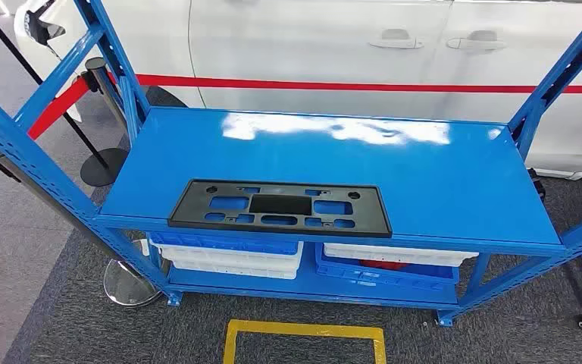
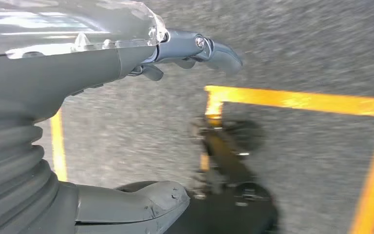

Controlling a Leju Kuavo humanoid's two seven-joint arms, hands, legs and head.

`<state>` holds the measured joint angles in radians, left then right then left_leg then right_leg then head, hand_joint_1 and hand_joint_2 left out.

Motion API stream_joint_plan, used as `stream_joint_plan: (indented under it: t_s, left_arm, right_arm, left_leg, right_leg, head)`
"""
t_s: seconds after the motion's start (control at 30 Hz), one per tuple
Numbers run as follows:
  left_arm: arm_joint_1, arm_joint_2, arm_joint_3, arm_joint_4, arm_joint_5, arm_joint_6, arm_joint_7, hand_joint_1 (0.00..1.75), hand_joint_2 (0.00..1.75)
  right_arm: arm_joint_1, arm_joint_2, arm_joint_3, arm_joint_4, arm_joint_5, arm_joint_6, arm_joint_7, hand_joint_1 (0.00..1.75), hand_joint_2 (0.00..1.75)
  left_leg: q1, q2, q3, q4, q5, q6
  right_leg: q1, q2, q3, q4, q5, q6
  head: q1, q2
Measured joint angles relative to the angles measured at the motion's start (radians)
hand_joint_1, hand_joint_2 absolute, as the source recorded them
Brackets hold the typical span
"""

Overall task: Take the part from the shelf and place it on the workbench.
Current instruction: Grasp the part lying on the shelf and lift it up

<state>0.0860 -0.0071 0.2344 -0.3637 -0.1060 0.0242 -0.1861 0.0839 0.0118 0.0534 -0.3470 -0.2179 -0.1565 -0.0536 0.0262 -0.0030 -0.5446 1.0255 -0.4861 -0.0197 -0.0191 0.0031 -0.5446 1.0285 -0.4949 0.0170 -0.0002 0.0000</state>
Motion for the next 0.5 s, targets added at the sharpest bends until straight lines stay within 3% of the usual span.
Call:
stream_joint_plan:
  t_s: [0.03, 0.07, 0.13, 0.17, 0.3, 0.5]
  left_arm:
    - [-0.003, 0.0, 0.01, 0.001, -0.006, 0.001, -0.009, 0.0, 1.16]
    - [-0.006, 0.0, 0.02, 0.003, -0.011, 0.003, -0.018, 0.0, 1.31]
    - [-0.018, -0.001, 0.06, 0.01, -0.035, 0.009, -0.053, 0.0, 1.31]
    - [-0.024, -0.002, 0.081, 0.013, -0.047, 0.014, -0.07, 0.0, 1.75]
    - [-0.048, -0.008, 0.158, 0.028, -0.099, 0.035, -0.139, 0.0, 0.0]
    - [-0.078, -0.018, 0.252, 0.051, -0.174, 0.069, -0.22, 0.0, 0.0]
  right_arm:
    - [-0.002, 0.0, 0.003, 0.003, -0.009, -0.007, -0.002, 0.0, 1.75]
    - [-0.005, 0.0, 0.006, 0.005, -0.018, -0.015, -0.005, 0.0, 1.75]
    - [-0.016, 0.0, 0.019, 0.017, -0.054, -0.043, -0.017, 0.0, 1.75]
    - [-0.021, 0.0, 0.025, 0.022, -0.072, -0.056, -0.026, 0.0, 1.75]
    - [-0.043, -0.006, 0.048, 0.043, -0.143, -0.099, -0.074, 0.0, 1.75]
    - [-0.072, -0.026, 0.058, 0.04, -0.206, -0.134, -0.201, 0.0, 1.75]
  left_leg:
    - [0.0, 0.0, 0.0, 0.0, 0.0, 0.0]
    - [0.0, 0.0, 0.0, 0.0, 0.0, 0.0]
    - [0.0, 0.0, 0.0, 0.0, 0.0, 0.0]
    - [0.0, 0.0, 0.001, 0.0, 0.0, 0.0]
    - [0.0, 0.0, 0.001, 0.0, 0.0, 0.0]
    - [0.0, 0.0, 0.0, 0.0, 0.0, 0.0]
  right_leg:
    - [0.0, 0.0, 0.0, 0.0, 0.0, 0.0]
    - [0.0, 0.0, 0.0, 0.0, 0.0, 0.0]
    - [0.0, 0.0, 0.0, 0.0, 0.0, 0.0]
    - [0.0, 0.0, 0.0, 0.0, 0.0, 0.0]
    - [0.0, 0.0, -0.001, 0.0, 0.0, 0.0]
    - [0.0, 0.0, 0.0, 0.0, 0.0, 0.0]
  head:
    - [0.0, 0.0]
    - [0.0, 0.0]
    - [0.0, 0.0]
    - [0.0, 0.0]
    - [0.0, 0.0]
    - [0.0, 0.0]
